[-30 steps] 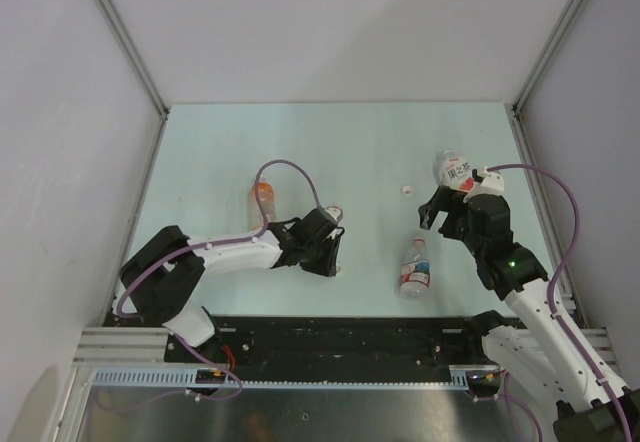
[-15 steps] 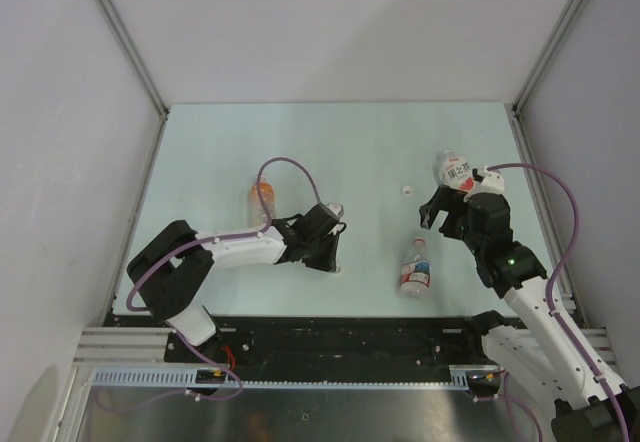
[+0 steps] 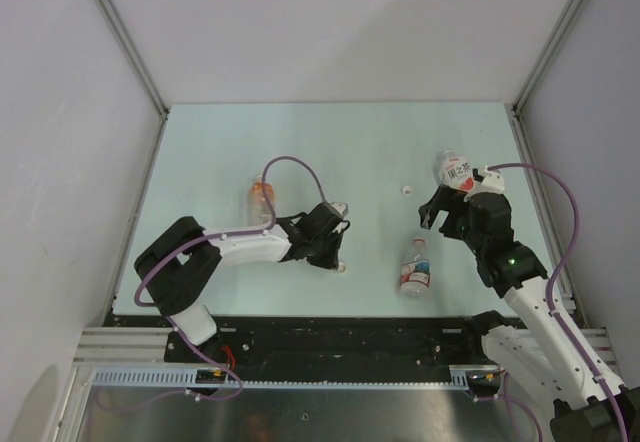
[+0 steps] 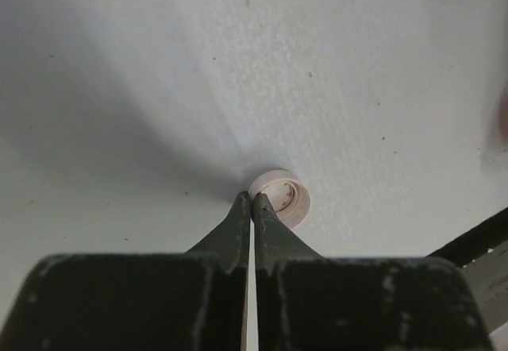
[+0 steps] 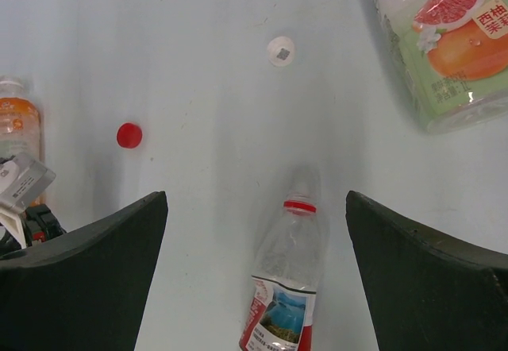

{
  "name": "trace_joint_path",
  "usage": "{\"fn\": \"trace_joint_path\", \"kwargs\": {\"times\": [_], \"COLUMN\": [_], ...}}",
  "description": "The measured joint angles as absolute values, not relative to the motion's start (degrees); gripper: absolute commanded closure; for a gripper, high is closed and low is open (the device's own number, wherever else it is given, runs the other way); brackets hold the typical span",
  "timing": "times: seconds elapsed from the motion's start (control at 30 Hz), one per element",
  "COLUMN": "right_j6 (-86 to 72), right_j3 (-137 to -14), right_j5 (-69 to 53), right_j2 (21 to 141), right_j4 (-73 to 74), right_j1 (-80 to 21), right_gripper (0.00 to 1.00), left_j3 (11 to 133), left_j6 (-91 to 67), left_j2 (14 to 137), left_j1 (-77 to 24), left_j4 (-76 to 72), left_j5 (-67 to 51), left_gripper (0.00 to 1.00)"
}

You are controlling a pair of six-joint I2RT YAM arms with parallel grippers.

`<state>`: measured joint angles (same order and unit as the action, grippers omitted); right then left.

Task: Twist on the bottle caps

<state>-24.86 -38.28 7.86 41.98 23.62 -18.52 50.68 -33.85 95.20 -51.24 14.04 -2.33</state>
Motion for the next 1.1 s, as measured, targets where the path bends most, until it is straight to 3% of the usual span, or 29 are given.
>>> {"fn": "trace_joint_path", "kwargs": {"times": [0.17, 0.33, 0.57, 0.87, 1.1], "right_j6": [-24.91, -25.06, -27.22, -33.01, -44.18], "right_j3": [-38.28, -38.28, -38.28, -38.28, -38.26], "right_j5": [4.71, 0.45, -8.67, -23.24, -39.79], "right_j2": [41.32, 38.57, 34.89, 33.54, 37.65], "right_j4": [23.59, 23.31, 19.90, 10.74, -5.04], "right_j1": [-18.11, -17.80, -17.19, -16.47, -16.45], "right_gripper": [0.01, 0.01, 0.01, 0.01, 0.04], "left_j3": [49.32, 46.17, 45.84, 39.62, 36.07], "left_j6": [-31.44, -28.86, -26.37, -20.18, -12.45], "left_j2": [92.44, 81.62, 76.34, 66.50, 54.94], "left_j1": [-50.83, -49.30, -46.92, -45.78, -44.21], "left_j4": [10.15, -1.23, -15.97, -28.71, -35.27], "left_j5": [-8.56, -21.08, -36.07, -45.06, -47.35], "left_gripper": [1.00, 1.00, 1.00, 1.00, 1.00]}}
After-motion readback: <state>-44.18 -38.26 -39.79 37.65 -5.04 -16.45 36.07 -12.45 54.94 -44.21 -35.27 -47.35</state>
